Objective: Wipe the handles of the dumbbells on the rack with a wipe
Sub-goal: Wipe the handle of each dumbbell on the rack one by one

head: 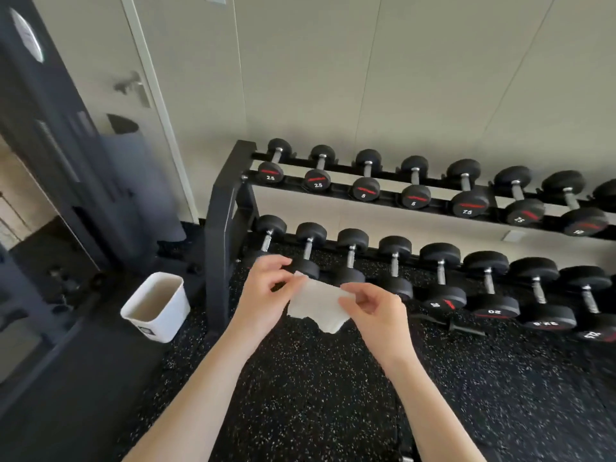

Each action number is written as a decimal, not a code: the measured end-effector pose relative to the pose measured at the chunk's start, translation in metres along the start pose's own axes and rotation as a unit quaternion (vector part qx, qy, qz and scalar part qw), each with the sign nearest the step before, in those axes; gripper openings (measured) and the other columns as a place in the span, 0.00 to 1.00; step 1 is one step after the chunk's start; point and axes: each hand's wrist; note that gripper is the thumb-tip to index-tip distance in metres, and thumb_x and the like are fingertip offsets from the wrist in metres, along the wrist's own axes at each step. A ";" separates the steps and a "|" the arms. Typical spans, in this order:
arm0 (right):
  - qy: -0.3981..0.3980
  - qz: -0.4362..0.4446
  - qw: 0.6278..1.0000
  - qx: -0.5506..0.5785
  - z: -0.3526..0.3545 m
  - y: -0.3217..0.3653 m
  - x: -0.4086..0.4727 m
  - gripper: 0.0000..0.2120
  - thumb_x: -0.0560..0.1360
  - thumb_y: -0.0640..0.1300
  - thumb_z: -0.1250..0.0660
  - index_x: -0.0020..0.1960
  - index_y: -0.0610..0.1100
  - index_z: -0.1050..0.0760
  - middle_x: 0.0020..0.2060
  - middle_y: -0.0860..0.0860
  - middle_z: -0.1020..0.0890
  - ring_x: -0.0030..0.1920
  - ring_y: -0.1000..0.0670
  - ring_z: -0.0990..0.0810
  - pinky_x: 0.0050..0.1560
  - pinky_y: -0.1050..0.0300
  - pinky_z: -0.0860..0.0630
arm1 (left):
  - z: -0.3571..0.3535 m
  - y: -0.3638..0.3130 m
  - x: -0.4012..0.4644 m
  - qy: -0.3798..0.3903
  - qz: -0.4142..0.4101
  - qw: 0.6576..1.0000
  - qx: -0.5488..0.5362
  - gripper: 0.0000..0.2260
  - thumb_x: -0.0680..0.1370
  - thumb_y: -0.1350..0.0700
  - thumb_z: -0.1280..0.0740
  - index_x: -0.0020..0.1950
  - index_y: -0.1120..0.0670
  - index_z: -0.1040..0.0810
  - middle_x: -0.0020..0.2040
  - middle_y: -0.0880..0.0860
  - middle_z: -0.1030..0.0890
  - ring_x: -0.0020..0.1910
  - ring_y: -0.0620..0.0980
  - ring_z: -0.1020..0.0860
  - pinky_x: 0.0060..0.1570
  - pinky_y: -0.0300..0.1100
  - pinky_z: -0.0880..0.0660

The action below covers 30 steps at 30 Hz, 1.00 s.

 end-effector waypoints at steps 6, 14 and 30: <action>0.020 0.000 1.000 -0.017 -0.069 0.040 0.045 0.01 0.72 0.44 0.29 0.44 0.48 0.20 0.36 0.53 0.17 0.38 0.55 0.19 0.43 0.64 0.24 | 0.085 -0.008 0.064 0.065 -0.022 0.997 -0.037 0.06 0.77 0.56 0.31 0.48 0.55 0.15 0.45 0.47 0.15 0.47 0.38 0.20 0.47 0.29 0.28; 0.105 -0.005 0.977 0.187 -0.126 0.070 0.104 0.12 0.74 0.48 0.32 0.43 0.41 0.29 0.41 0.48 0.21 0.45 0.47 0.24 0.50 0.54 0.28 | 0.126 0.029 0.130 0.023 0.101 0.977 -0.184 0.10 0.72 0.48 0.26 0.45 0.54 0.15 0.43 0.60 0.18 0.46 0.51 0.20 0.56 0.51 0.23; 0.111 -0.049 0.971 0.204 -0.172 0.046 0.326 0.08 0.74 0.44 0.32 0.51 0.43 0.26 0.44 0.45 0.16 0.46 0.45 0.18 0.46 0.47 0.24 | 0.085 0.081 0.334 0.013 0.180 0.969 -0.170 0.04 0.76 0.55 0.29 0.47 0.54 0.17 0.45 0.56 0.17 0.47 0.54 0.20 0.45 0.48 0.24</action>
Point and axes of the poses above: each hand's wrist, its own x-axis towards the middle knuckle, its own z-axis out of the back of the hand, y = z × x
